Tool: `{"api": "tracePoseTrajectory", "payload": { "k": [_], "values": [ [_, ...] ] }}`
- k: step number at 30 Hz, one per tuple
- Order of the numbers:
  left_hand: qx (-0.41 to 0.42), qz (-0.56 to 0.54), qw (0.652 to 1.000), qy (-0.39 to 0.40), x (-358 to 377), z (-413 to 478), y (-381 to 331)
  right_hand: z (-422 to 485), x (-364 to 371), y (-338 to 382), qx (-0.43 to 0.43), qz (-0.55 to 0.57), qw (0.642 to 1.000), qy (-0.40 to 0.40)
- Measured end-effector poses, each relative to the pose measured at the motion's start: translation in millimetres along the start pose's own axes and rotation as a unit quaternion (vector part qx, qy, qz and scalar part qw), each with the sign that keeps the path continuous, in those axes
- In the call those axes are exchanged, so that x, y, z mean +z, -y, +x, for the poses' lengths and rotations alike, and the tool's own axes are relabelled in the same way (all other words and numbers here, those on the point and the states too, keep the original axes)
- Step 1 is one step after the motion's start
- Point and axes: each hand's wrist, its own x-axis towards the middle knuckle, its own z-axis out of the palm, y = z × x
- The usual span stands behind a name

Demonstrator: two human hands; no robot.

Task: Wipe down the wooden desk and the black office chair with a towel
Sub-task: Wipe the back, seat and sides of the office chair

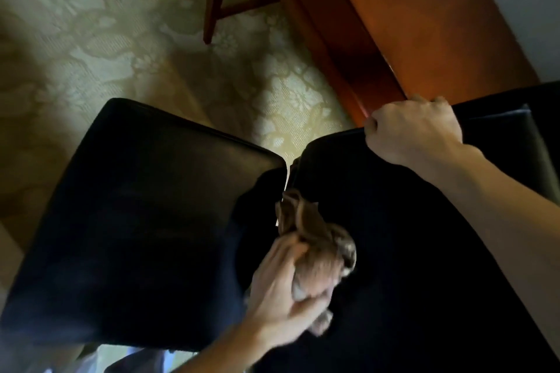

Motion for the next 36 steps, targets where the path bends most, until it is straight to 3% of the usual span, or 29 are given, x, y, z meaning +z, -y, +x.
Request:
{"api": "tracePoseTrajectory", "payload": {
  "k": [4, 6, 8, 10, 13, 16, 19, 22, 29, 33, 36],
  "values": [
    [-0.133, -0.070, 0.988, -0.034, 22.2, 114.8, 1.6, 4.6, 5.9, 0.8, 0.000, 0.024, 1.000, -0.001],
    [-0.211, -0.206, 0.953, -0.070, 24.3, 174.6, 17.3, 3.3, 8.7, -2.9, 0.003, 0.035, 0.999, -0.017],
    [-0.265, -0.253, 0.927, -0.077, 17.1, 201.5, 34.0, 5.2, 10.3, -3.6, 0.007, 0.060, 0.998, -0.027],
    [-0.258, -0.308, 0.915, -0.040, 17.6, 181.5, 47.0, 3.9, 14.5, -4.2, 0.008, 0.071, 0.997, -0.026],
    [-0.271, -0.387, 0.881, 0.026, 23.2, 80.0, 56.8, -12.4, 18.0, -4.5, 0.010, 0.073, 0.997, -0.039],
    [-0.335, -0.340, 0.876, 0.064, 7.0, -16.3, 69.8, -30.8, 19.2, -4.7, 0.036, 0.082, 0.996, -0.020],
    [-0.369, -0.305, 0.872, 0.097, -19.7, -50.3, 75.1, -42.2, 22.9, -1.0, 0.052, 0.093, 0.994, -0.006],
    [-0.378, -0.288, 0.875, 0.094, -18.3, -17.5, 65.5, -48.8, 23.0, 0.7, 0.067, 0.116, 0.991, 0.006],
    [-0.346, -0.235, 0.907, 0.048, 24.5, 159.1, 57.1, -60.6, 37.6, -1.5, 0.086, 0.110, 0.990, -0.002],
    [-0.392, -0.213, 0.890, 0.093, 29.1, 153.2, 89.0, -70.6, 49.4, -6.5, 0.092, 0.115, 0.989, 0.000],
    [-0.420, -0.130, 0.884, 0.158, 30.9, 117.7, 113.8, -82.9, 54.7, -6.8, 0.103, 0.132, 0.986, 0.018]
  ]
}}
